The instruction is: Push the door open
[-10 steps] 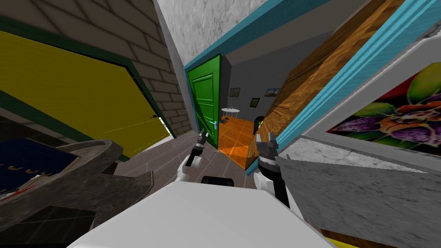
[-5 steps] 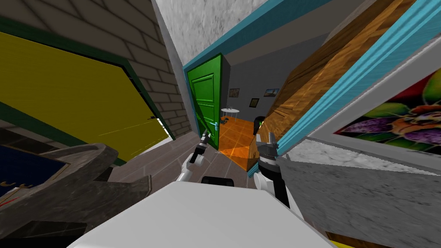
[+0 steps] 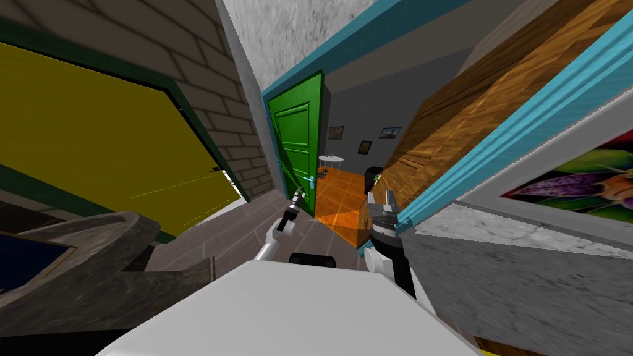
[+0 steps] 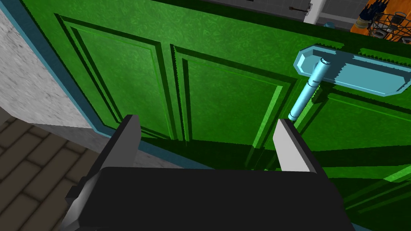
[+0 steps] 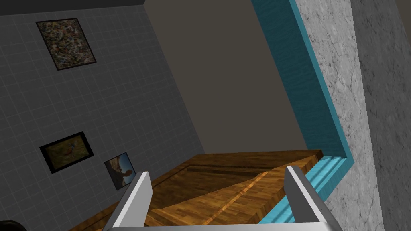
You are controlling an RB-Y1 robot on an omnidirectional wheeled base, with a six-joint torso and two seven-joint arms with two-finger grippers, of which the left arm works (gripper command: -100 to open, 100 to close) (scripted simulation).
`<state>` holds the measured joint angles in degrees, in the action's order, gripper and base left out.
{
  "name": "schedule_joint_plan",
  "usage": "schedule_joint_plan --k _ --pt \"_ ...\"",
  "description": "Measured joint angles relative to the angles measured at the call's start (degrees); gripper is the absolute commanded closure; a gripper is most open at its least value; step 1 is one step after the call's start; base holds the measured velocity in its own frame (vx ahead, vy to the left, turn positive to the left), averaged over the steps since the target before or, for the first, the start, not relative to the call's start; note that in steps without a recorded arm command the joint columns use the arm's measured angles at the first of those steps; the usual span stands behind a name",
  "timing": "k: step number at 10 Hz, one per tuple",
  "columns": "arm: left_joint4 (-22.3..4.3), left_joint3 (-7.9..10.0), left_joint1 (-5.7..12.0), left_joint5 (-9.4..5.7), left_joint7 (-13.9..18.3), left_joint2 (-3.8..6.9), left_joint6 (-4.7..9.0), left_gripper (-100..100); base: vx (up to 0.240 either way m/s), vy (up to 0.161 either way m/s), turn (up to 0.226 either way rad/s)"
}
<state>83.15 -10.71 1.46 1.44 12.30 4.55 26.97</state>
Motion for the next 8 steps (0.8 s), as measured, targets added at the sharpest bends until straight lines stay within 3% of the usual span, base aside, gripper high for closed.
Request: schedule_joint_plan --k 8 --pt "-11.87 -1.93 7.17 0.92 0.62 -0.41 -0.22 -100 0.065 0.078 -0.027"
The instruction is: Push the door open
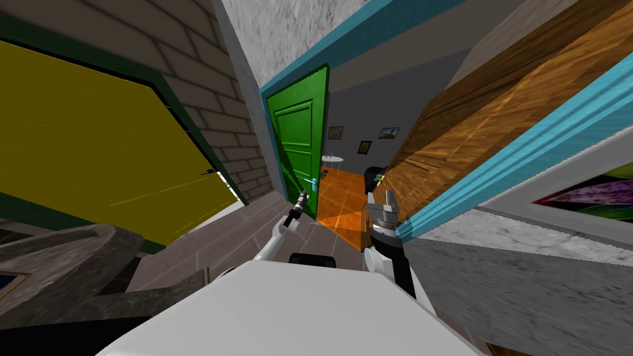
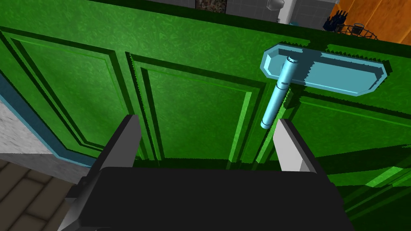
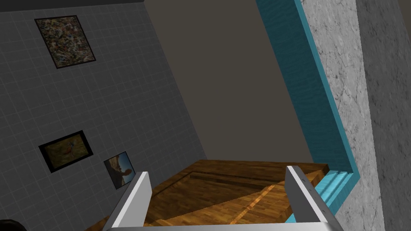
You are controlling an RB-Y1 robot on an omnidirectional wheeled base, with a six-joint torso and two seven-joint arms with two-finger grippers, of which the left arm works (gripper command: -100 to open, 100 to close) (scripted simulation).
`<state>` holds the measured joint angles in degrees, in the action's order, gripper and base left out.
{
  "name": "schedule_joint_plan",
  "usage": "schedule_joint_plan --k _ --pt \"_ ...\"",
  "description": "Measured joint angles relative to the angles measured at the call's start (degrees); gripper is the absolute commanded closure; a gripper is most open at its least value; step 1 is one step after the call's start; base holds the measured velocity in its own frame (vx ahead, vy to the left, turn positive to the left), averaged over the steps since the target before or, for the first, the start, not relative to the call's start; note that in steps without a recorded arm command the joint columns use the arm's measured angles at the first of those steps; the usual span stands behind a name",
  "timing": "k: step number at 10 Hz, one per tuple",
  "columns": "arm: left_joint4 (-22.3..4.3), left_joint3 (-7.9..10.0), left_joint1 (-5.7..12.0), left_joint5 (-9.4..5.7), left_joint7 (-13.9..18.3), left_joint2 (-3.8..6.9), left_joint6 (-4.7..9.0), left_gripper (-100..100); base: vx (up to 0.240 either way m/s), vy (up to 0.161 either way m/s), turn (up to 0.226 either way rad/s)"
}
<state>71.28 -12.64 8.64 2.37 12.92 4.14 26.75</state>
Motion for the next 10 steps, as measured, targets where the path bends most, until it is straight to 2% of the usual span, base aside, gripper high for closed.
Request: schedule_joint_plan --k 3,7,9,10 --pt "-4.92 -0.72 3.15 0.37 0.2 -0.37 -0.27 -100 0.08 0.101 -0.04" --pt "-10.66 -1.62 6.28 0.78 0.52 -0.61 0.01 -100 0.059 0.081 -0.021" --pt "-13.39 -2.21 8.15 1.02 0.78 -0.78 -0.44 -100 0.095 0.118 -0.031" --pt "-15.61 -2.39 9.49 1.1 0.94 -0.91 -0.28 -100 0.092 0.114 -0.029"
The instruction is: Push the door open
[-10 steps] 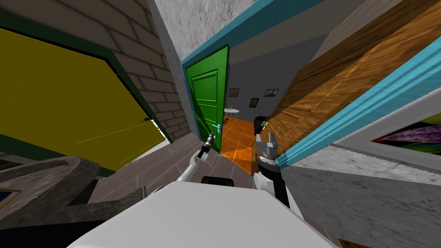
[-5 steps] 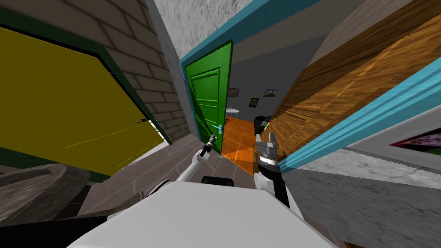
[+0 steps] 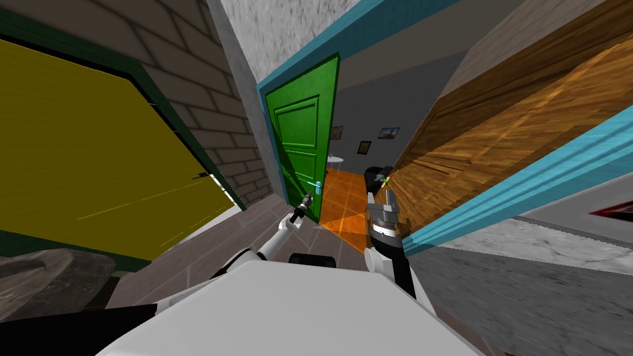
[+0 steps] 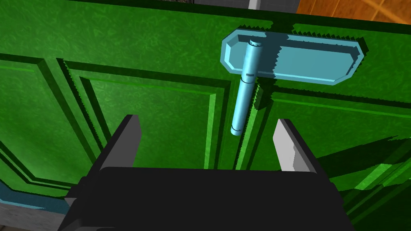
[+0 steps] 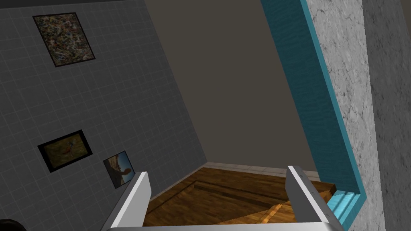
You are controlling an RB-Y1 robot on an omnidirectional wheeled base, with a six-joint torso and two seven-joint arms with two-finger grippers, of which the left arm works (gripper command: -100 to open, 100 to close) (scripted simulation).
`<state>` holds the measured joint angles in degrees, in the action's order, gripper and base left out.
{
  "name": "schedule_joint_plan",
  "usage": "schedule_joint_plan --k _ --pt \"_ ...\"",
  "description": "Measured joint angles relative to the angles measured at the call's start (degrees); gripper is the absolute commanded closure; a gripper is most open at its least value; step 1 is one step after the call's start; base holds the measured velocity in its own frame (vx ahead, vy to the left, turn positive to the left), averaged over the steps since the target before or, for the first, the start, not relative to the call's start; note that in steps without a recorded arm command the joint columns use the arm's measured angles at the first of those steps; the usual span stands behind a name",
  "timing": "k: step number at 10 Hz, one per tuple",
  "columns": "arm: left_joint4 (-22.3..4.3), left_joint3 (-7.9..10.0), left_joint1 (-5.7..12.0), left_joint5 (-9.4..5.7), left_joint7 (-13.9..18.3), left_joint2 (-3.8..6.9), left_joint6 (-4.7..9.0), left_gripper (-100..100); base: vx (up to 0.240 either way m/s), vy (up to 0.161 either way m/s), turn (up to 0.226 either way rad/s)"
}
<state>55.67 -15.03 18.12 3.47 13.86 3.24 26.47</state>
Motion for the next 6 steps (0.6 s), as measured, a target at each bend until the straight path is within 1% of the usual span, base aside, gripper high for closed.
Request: schedule_joint_plan --k 2,5,6 --pt "-3.0 -0.46 1.78 0.24 0.1 -0.34 0.04 -100 0.088 0.104 -0.026" --pt "-6.63 -1.13 4.1 0.57 0.27 -0.87 -0.32 -100 0.075 0.109 -0.023" --pt "-8.06 -1.27 4.92 0.65 0.29 -1.08 -0.24 -100 0.103 0.132 -0.029"
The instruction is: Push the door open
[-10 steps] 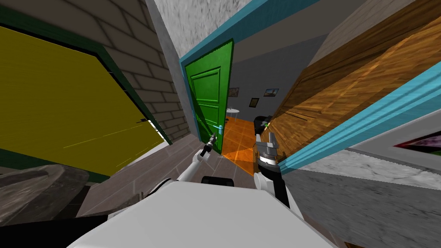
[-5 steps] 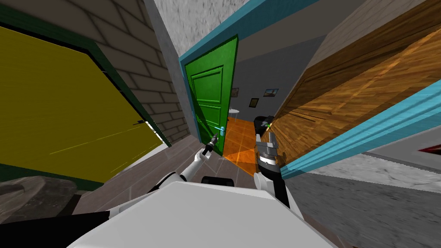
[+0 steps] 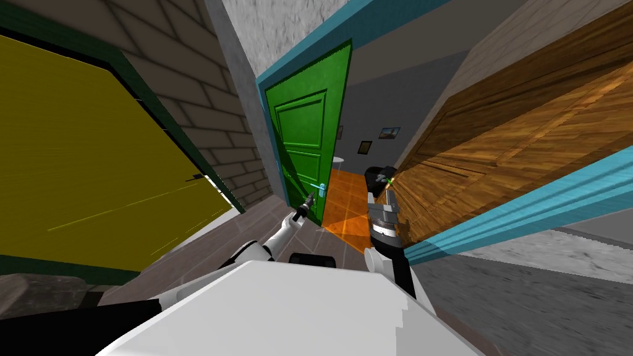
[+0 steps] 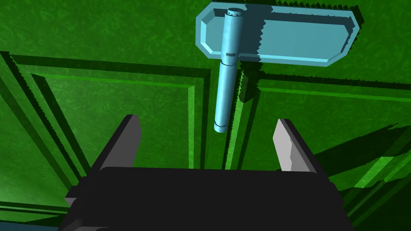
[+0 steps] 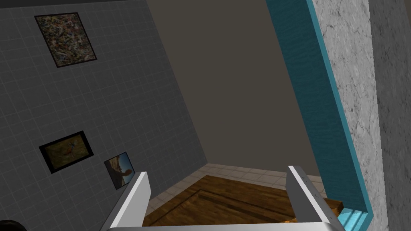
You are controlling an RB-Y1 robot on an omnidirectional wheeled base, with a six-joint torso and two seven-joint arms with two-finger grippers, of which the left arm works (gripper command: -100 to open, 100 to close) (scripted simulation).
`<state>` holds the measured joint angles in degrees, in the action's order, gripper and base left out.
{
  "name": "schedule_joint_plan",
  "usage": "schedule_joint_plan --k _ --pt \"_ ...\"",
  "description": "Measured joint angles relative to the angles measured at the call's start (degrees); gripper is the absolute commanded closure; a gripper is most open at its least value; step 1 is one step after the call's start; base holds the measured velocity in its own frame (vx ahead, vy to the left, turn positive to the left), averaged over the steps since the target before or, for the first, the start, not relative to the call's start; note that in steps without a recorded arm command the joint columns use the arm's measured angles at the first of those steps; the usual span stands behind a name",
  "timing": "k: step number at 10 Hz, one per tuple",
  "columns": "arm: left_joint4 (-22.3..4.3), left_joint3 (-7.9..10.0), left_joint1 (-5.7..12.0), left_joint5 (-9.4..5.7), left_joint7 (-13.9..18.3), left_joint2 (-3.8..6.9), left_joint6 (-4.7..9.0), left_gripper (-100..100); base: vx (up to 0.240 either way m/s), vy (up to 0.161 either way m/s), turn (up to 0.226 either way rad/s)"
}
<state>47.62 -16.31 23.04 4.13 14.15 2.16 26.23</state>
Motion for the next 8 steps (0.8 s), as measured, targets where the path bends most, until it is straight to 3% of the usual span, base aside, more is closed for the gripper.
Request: schedule_joint_plan --k 5,8 --pt "-5.32 -1.03 3.32 0.49 0.29 -0.86 -0.42 -100 0.068 0.093 -0.017" --pt "-5.44 -0.78 3.28 0.44 0.13 -0.06 -0.41 -100 0.156 -0.058 -0.025"
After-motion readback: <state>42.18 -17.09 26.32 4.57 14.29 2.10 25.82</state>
